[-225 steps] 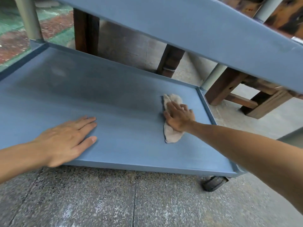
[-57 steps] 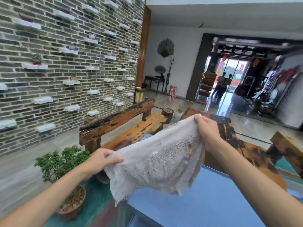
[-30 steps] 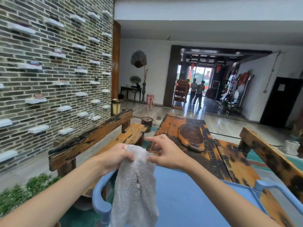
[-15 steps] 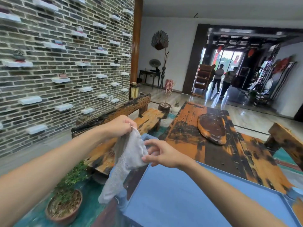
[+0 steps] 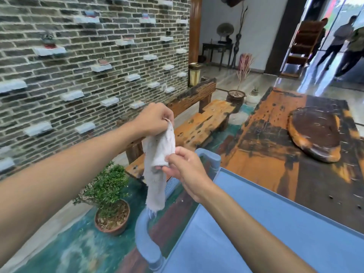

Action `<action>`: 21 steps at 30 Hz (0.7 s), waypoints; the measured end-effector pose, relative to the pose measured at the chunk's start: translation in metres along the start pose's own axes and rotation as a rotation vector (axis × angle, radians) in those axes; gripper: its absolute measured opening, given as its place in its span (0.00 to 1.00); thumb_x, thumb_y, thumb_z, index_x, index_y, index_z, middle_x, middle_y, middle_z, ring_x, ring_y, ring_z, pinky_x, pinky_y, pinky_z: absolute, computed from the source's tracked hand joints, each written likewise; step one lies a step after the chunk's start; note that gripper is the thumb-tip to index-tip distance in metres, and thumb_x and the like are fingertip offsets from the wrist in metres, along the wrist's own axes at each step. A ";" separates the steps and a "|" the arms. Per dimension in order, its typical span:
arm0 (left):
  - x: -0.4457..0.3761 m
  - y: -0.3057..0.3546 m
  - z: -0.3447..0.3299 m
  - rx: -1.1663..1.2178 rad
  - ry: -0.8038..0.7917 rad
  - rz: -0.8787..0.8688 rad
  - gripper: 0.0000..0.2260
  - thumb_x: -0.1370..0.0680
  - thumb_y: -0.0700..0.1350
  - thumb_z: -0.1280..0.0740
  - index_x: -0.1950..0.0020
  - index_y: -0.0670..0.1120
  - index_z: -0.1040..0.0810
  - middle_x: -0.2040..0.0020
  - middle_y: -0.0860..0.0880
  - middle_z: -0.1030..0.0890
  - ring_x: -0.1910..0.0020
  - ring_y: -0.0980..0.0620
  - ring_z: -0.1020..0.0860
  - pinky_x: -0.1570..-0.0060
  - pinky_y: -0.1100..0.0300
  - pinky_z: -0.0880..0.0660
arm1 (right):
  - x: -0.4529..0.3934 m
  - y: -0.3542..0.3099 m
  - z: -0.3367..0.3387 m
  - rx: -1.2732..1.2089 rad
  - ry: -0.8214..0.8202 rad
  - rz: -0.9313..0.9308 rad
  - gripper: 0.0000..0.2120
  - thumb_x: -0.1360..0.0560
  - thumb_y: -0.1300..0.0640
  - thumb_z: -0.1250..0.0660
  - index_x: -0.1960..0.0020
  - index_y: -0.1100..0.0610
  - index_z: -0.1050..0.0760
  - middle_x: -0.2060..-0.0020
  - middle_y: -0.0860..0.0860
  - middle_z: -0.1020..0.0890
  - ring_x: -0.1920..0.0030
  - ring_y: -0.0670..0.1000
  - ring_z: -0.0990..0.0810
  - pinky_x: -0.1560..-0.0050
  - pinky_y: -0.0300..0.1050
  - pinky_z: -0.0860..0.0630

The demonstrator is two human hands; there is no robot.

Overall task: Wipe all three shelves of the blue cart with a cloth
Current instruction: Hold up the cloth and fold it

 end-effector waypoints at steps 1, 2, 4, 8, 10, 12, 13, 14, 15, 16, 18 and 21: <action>-0.014 0.005 -0.014 -0.013 -0.014 -0.018 0.14 0.37 0.33 0.39 0.67 0.47 0.17 0.70 0.51 0.18 0.72 0.59 0.25 0.71 0.61 0.31 | -0.006 0.009 0.010 -0.083 -0.002 -0.013 0.05 0.21 0.65 0.36 0.54 0.60 0.23 0.60 0.52 0.14 0.57 0.48 0.13 0.56 0.36 0.19; -0.027 0.010 -0.029 -0.032 -0.034 -0.039 0.13 0.37 0.33 0.39 0.67 0.46 0.17 0.69 0.51 0.18 0.71 0.58 0.24 0.69 0.60 0.30 | -0.010 0.016 0.018 -0.160 0.002 -0.031 0.07 0.21 0.66 0.37 0.55 0.58 0.23 0.61 0.51 0.14 0.57 0.48 0.13 0.56 0.36 0.19; -0.047 0.020 -0.053 -0.049 -0.074 -0.070 0.12 0.38 0.33 0.39 0.67 0.45 0.18 0.68 0.48 0.17 0.66 0.49 0.21 0.65 0.56 0.25 | -0.019 0.025 0.033 -0.251 0.009 -0.077 0.09 0.21 0.67 0.38 0.55 0.57 0.22 0.61 0.49 0.14 0.56 0.47 0.13 0.55 0.38 0.18; -0.079 0.017 -0.066 0.005 -0.111 -0.070 0.14 0.40 0.33 0.42 0.70 0.45 0.18 0.73 0.50 0.19 0.70 0.52 0.23 0.69 0.59 0.28 | -0.045 0.013 0.050 -0.172 -0.053 -0.131 0.06 0.23 0.57 0.33 0.49 0.51 0.19 0.55 0.46 0.13 0.51 0.45 0.15 0.40 0.52 0.19; -0.090 0.011 -0.053 0.043 -0.093 -0.037 0.16 0.40 0.32 0.43 0.70 0.48 0.18 0.75 0.56 0.21 0.74 0.60 0.27 0.73 0.69 0.33 | -0.060 0.000 0.049 -0.141 -0.107 -0.179 0.05 0.21 0.56 0.33 0.49 0.48 0.20 0.55 0.45 0.15 0.50 0.46 0.17 0.34 0.58 0.22; -0.100 0.005 -0.037 0.082 -0.060 0.009 0.18 0.38 0.32 0.43 0.68 0.50 0.17 0.72 0.54 0.19 0.74 0.62 0.28 0.73 0.69 0.34 | -0.072 -0.010 0.043 -0.243 -0.159 -0.196 0.06 0.19 0.59 0.36 0.49 0.49 0.22 0.55 0.48 0.17 0.48 0.50 0.19 0.34 0.61 0.24; -0.103 0.002 -0.029 0.082 -0.040 0.020 0.19 0.37 0.31 0.42 0.67 0.51 0.16 0.69 0.51 0.17 0.73 0.62 0.27 0.72 0.67 0.31 | -0.078 -0.014 0.038 -0.312 -0.178 -0.193 0.07 0.19 0.61 0.37 0.49 0.51 0.24 0.54 0.50 0.18 0.47 0.52 0.20 0.33 0.62 0.24; -0.107 -0.001 -0.020 0.082 -0.020 0.023 0.19 0.36 0.31 0.41 0.66 0.51 0.15 0.67 0.49 0.16 0.71 0.62 0.25 0.71 0.65 0.29 | -0.085 -0.018 0.032 -0.383 -0.194 -0.188 0.06 0.19 0.62 0.38 0.49 0.52 0.25 0.54 0.52 0.20 0.46 0.54 0.21 0.33 0.63 0.25; -0.109 -0.004 -0.012 0.087 -0.005 0.023 0.19 0.35 0.31 0.41 0.65 0.50 0.15 0.66 0.49 0.15 0.69 0.61 0.23 0.70 0.65 0.27 | -0.090 -0.022 0.027 -0.446 -0.211 -0.179 0.06 0.19 0.64 0.38 0.49 0.54 0.26 0.54 0.54 0.21 0.46 0.56 0.21 0.32 0.64 0.26; -0.111 -0.005 -0.005 0.092 0.008 0.028 0.19 0.35 0.31 0.41 0.63 0.49 0.14 0.66 0.50 0.15 0.69 0.61 0.22 0.71 0.65 0.26 | -0.095 -0.026 0.021 -0.498 -0.230 -0.170 0.06 0.20 0.65 0.39 0.49 0.55 0.28 0.53 0.56 0.21 0.46 0.57 0.21 0.31 0.64 0.26; -0.114 -0.005 0.003 0.092 0.011 0.035 0.18 0.34 0.31 0.40 0.61 0.47 0.13 0.68 0.55 0.15 0.71 0.65 0.23 0.74 0.70 0.30 | -0.100 -0.030 0.013 -0.579 -0.267 -0.145 0.07 0.21 0.66 0.40 0.45 0.58 0.30 0.50 0.59 0.23 0.43 0.61 0.23 0.31 0.63 0.27; -0.113 -0.002 -0.006 0.076 -0.045 0.023 0.17 0.32 0.31 0.39 0.60 0.47 0.13 0.63 0.50 0.14 0.68 0.62 0.21 0.71 0.66 0.26 | -0.097 -0.023 0.009 -0.685 -0.281 -0.118 0.14 0.25 0.66 0.39 0.40 0.60 0.32 0.47 0.62 0.26 0.39 0.63 0.27 0.30 0.62 0.28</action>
Point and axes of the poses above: each hand's wrist, its own x-axis away from the middle knuckle, its own z-axis out of the back of the hand, y = z × x, the point moved 2 cm from there along -x, towards the middle knuckle
